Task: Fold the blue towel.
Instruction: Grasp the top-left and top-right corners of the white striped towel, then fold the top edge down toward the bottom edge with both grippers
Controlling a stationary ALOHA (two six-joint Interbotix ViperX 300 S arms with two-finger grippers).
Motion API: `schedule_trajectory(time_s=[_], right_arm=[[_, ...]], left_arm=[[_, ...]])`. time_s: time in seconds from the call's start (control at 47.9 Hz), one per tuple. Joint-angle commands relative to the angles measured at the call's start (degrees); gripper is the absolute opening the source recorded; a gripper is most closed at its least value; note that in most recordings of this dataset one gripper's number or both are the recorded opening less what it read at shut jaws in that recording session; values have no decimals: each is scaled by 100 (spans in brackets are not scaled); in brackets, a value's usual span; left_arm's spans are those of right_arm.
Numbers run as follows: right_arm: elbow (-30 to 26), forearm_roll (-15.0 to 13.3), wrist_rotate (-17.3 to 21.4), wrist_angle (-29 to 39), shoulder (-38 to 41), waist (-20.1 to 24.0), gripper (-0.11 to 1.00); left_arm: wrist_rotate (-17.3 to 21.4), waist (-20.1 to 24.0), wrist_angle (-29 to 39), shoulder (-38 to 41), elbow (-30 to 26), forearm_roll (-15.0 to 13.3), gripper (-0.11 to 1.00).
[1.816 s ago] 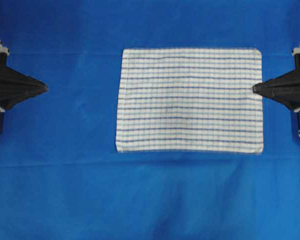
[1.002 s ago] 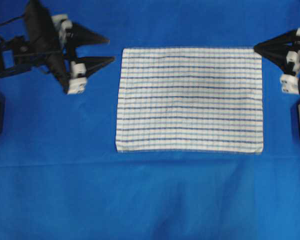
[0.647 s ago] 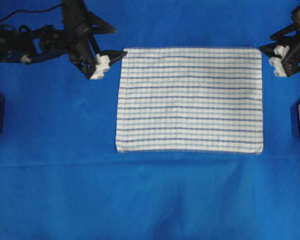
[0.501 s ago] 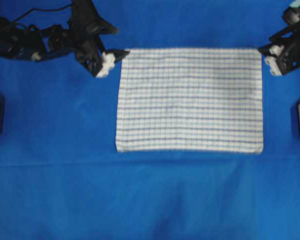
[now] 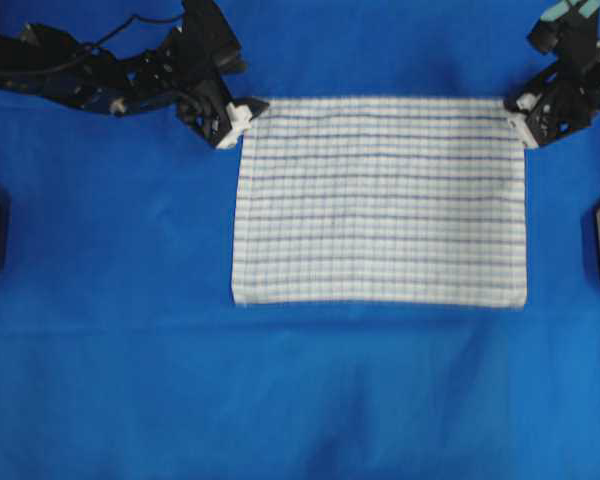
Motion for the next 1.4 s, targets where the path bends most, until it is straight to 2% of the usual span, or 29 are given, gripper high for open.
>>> schedule_trajectory(time_s=[0.0,0.104,0.167,0.292,0.376,0.438,0.647,0.898,1.002,1.127,1.252,1.378], right_arm=[[-79,-18,-26,-97,44,-18,58],[-70,-26,-79,-97,53,-9,52],[-70,-44,-97,-97,44,-9,38],[-70,-44,-105,-97,44,26,6],[-70,-44,-97,-88,35,44,6],[-62,-44,-88,-88,26,44,6],[-26,-44,-18,-79,-176,44,6],[-9,0,9,167,-914,44,6],[26,18,9,229,-1187,44,6],[79,18,18,299,-1415,97,6],[79,97,114,431,-1529,325,6],[35,158,343,905,-1793,747,6]], left_arm=[[-9,35,62,-26,-79,-9,89],[-9,26,185,-26,-70,-18,81],[18,-9,299,-35,-53,-9,68],[229,-105,413,-35,-35,0,33],[334,-158,466,-44,-44,0,12],[343,-167,510,-35,-62,0,2],[387,-176,659,-193,-123,0,2],[501,-132,826,-738,-158,0,2],[642,-132,888,-844,-167,0,2],[633,-141,940,-923,-167,0,2],[589,-229,1107,-993,-158,0,2],[624,-413,1441,-1213,-149,0,2]])
